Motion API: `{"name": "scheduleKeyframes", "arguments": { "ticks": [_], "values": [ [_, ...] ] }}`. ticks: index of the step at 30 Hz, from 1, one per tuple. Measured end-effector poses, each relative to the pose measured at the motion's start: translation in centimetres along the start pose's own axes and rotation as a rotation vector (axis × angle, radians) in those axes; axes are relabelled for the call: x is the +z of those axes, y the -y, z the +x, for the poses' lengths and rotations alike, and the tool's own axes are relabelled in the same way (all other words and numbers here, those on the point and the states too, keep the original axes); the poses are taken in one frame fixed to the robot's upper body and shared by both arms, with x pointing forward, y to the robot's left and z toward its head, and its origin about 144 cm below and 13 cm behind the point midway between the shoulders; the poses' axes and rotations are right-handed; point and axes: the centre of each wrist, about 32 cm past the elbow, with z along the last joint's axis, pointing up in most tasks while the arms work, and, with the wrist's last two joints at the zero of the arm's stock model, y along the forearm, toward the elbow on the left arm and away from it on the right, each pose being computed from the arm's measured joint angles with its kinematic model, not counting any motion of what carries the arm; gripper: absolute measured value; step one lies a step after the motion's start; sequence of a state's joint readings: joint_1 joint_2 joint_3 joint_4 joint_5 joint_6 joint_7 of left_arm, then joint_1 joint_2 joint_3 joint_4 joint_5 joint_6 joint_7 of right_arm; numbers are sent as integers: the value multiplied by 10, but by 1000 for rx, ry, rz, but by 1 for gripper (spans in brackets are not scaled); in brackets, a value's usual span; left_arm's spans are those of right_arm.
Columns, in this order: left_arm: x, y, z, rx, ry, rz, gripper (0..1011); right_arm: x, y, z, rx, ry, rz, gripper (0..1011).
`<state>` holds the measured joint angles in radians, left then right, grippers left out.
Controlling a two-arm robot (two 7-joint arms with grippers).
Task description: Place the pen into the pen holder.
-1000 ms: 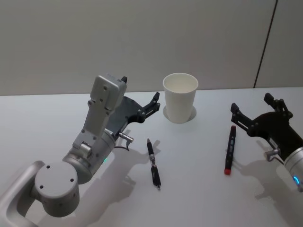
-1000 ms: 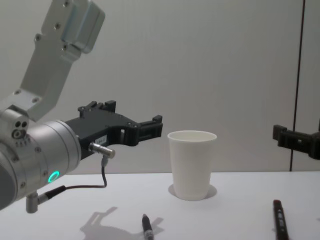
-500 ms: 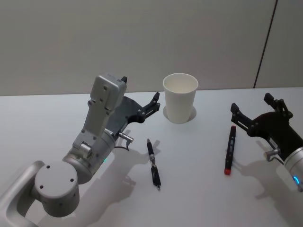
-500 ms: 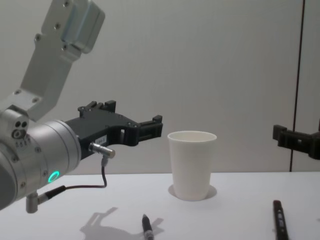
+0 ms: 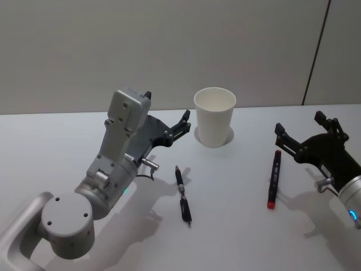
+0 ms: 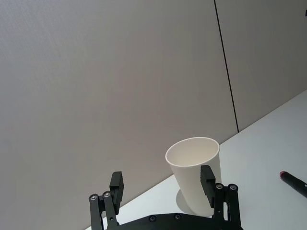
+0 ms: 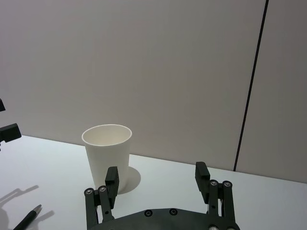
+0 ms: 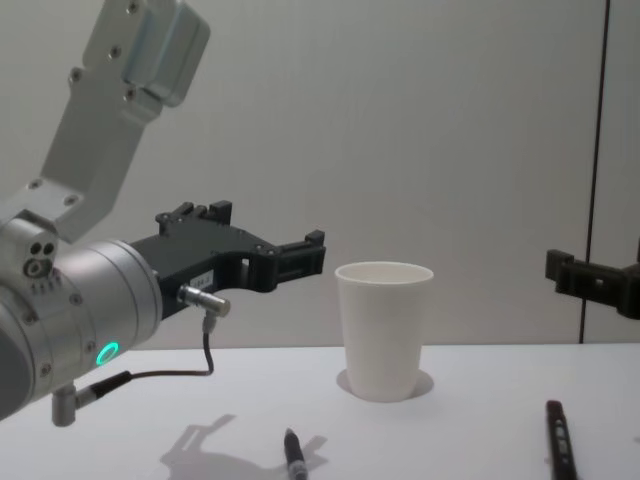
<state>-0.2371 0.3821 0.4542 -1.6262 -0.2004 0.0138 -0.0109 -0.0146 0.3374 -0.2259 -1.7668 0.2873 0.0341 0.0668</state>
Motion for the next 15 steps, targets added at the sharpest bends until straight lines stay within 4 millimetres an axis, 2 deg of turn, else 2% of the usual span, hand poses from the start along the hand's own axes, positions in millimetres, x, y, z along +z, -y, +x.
{"name": "scheduleKeyframes", "arguments": {
  "ticks": [15],
  "values": [
    [0,0,0,0,0,0,1001,0,0,0,0,0,0,1002]
  ]
}}
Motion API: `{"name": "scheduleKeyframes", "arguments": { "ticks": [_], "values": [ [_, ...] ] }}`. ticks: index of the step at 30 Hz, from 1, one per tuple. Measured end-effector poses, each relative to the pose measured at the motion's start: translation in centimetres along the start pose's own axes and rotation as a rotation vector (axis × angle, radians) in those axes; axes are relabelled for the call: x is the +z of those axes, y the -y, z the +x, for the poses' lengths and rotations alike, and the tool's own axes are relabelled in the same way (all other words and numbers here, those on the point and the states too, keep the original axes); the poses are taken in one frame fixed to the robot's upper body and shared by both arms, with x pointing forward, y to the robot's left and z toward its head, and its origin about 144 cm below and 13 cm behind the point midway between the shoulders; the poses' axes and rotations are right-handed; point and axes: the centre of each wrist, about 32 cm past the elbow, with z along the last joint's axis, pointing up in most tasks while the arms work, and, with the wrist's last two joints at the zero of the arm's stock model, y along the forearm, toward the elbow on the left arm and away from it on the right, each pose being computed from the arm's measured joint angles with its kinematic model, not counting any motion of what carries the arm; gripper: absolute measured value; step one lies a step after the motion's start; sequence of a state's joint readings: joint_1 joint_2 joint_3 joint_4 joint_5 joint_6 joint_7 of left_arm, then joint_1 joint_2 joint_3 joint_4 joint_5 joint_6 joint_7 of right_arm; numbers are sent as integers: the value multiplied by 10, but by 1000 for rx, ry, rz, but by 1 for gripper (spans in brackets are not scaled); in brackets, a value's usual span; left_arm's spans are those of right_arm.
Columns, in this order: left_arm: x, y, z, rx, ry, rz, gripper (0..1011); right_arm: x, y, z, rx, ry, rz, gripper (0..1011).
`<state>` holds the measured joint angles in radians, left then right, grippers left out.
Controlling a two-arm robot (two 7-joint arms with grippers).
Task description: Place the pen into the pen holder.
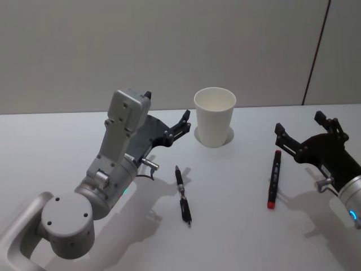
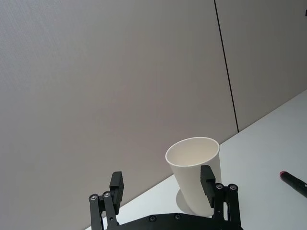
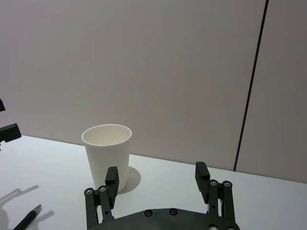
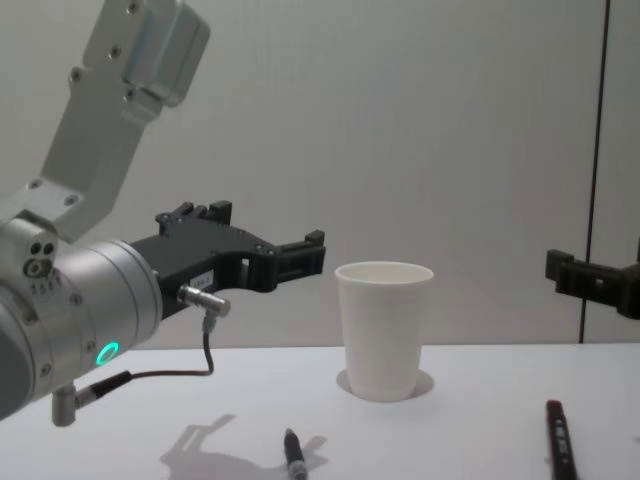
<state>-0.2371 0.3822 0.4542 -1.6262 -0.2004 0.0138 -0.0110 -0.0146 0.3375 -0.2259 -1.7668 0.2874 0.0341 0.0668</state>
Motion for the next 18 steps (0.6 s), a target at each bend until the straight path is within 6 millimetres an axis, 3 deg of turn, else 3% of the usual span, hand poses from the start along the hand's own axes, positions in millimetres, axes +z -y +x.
{"name": "scheduleKeyframes", "arguments": {
  "ticks": [18],
  "values": [
    [0,0,0,0,0,0,1001,0,0,0,0,0,0,1002]
  ]
}}
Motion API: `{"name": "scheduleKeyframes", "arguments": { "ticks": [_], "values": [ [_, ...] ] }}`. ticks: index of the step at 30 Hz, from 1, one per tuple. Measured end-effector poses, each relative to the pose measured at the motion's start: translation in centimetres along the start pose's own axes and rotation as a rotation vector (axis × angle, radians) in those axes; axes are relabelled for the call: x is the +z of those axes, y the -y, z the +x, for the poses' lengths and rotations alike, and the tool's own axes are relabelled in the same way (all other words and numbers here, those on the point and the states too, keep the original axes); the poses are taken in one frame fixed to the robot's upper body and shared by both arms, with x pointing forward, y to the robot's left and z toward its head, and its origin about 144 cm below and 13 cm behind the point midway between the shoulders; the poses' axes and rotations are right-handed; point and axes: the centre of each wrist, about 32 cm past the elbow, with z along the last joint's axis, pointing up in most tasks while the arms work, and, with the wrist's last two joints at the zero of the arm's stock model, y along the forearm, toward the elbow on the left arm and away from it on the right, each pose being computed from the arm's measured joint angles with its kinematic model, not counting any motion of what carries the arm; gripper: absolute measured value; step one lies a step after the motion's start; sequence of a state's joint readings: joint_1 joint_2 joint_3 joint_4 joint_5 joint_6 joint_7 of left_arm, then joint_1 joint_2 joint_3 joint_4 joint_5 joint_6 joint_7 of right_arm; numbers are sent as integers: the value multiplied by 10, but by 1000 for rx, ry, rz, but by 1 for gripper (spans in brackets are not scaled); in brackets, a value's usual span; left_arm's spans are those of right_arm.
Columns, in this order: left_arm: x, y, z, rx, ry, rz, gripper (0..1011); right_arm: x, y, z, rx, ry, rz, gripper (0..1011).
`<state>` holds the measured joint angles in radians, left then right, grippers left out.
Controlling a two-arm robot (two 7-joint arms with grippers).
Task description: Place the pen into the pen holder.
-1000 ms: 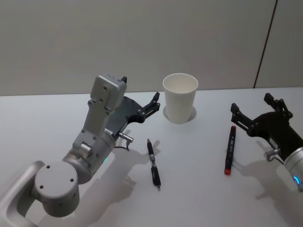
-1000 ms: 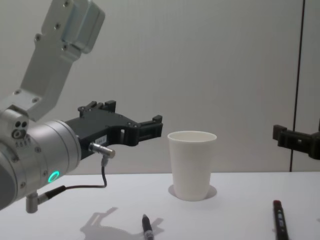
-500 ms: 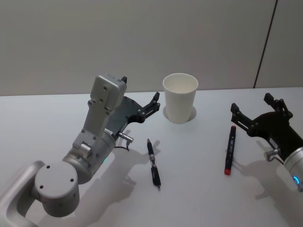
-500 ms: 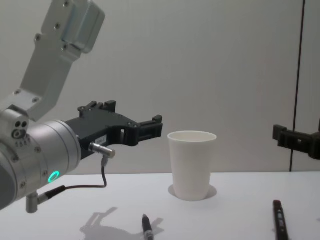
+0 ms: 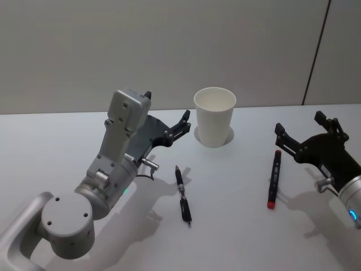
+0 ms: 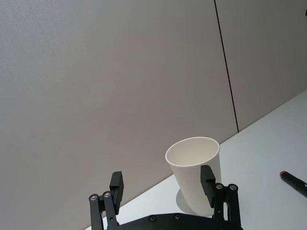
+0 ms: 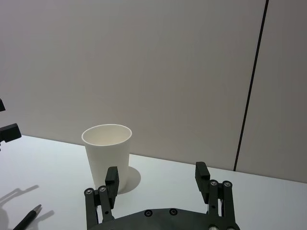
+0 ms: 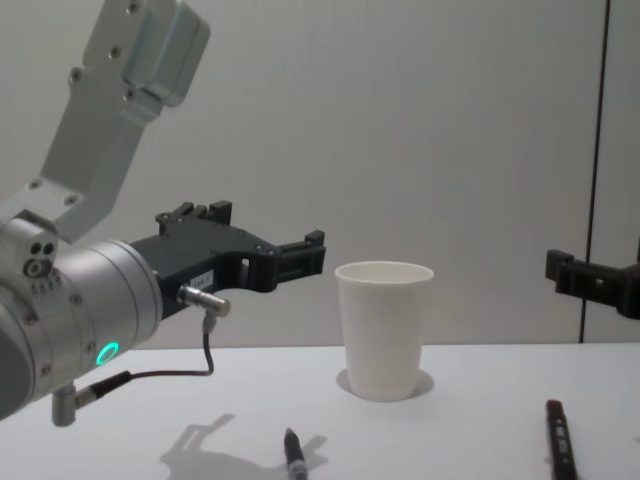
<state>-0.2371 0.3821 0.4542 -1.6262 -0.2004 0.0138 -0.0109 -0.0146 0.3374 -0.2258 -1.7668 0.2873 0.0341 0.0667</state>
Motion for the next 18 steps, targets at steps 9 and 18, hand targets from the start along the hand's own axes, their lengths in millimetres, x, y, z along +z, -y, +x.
{"name": "scheduleKeyframes", "arguments": {
  "ticks": [9,18],
  "values": [
    [0,0,0,0,0,0,1001,0,0,0,0,1,-1,1002],
    [0,0,0,0,0,0,1001,-1,-3,1,-3,30,-43,1002]
  ]
}}
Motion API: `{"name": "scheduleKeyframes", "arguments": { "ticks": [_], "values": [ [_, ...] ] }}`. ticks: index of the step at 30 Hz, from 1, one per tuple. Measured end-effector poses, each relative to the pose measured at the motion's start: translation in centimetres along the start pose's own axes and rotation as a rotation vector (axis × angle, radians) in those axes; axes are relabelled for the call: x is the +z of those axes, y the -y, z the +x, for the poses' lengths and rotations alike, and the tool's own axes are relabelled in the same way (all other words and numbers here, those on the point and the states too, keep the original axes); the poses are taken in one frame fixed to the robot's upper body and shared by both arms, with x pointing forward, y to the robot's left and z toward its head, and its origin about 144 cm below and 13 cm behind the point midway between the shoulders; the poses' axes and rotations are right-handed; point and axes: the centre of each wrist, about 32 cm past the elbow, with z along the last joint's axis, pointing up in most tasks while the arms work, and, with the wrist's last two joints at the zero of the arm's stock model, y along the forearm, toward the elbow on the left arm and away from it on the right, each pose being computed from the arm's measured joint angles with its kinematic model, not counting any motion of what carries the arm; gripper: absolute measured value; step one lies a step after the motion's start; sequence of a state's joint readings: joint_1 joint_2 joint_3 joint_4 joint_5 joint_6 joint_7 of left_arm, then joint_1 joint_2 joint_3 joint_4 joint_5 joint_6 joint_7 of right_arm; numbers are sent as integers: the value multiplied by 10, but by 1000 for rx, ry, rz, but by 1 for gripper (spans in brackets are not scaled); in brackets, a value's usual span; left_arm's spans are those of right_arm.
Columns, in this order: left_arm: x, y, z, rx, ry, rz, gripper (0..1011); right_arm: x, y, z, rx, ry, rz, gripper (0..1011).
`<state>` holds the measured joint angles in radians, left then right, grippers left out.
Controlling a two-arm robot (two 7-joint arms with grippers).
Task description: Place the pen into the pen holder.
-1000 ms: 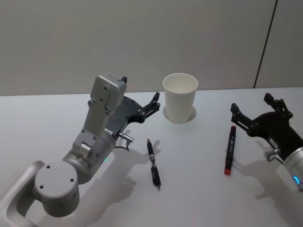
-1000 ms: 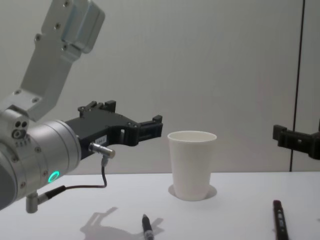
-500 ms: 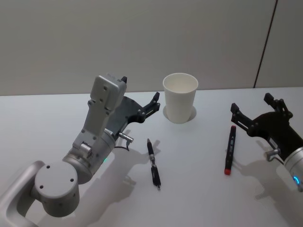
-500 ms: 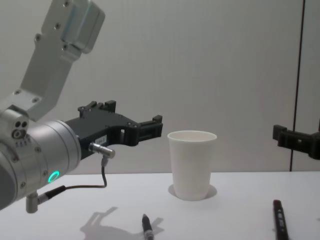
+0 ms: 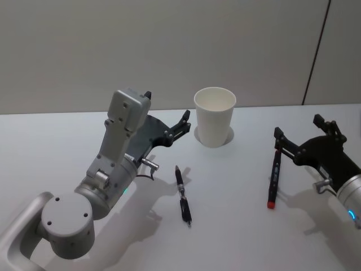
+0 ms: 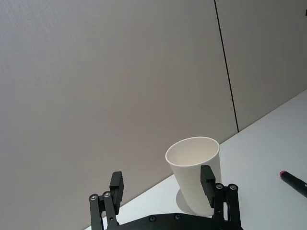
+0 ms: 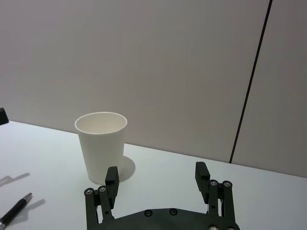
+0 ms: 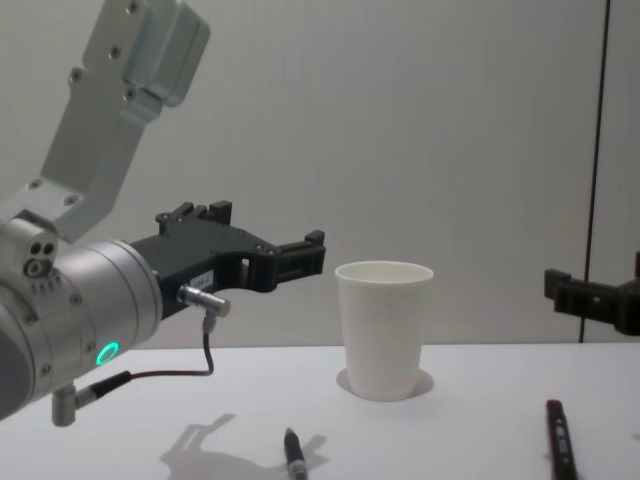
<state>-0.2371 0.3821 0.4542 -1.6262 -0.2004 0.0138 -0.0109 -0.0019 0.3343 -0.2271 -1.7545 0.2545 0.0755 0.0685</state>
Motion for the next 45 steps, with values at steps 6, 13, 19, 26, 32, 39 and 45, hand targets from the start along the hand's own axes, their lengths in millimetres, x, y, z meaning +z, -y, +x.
{"name": "scheduleKeyframes", "arguments": {
  "ticks": [6,13,19,26,32,39,45],
  "values": [
    [0,0,0,0,0,0,1001,1,-7,5,-25,17,-58,1002],
    [0,0,0,0,0,0,1001,6,-15,11,-57,14,-112,1002],
    [0,0,0,0,0,0,1001,15,-20,12,-76,-9,-170,1002],
    [0,0,0,0,0,0,1001,31,-25,8,-81,-41,-245,1002],
    [0,0,0,0,0,0,1001,40,-28,2,-76,-59,-318,1002],
    [0,0,0,0,0,0,1001,46,-31,-7,-66,-68,-406,1002],
    [0,0,0,0,0,0,1001,46,-36,-14,-59,-66,-458,1002]
  ]
}}
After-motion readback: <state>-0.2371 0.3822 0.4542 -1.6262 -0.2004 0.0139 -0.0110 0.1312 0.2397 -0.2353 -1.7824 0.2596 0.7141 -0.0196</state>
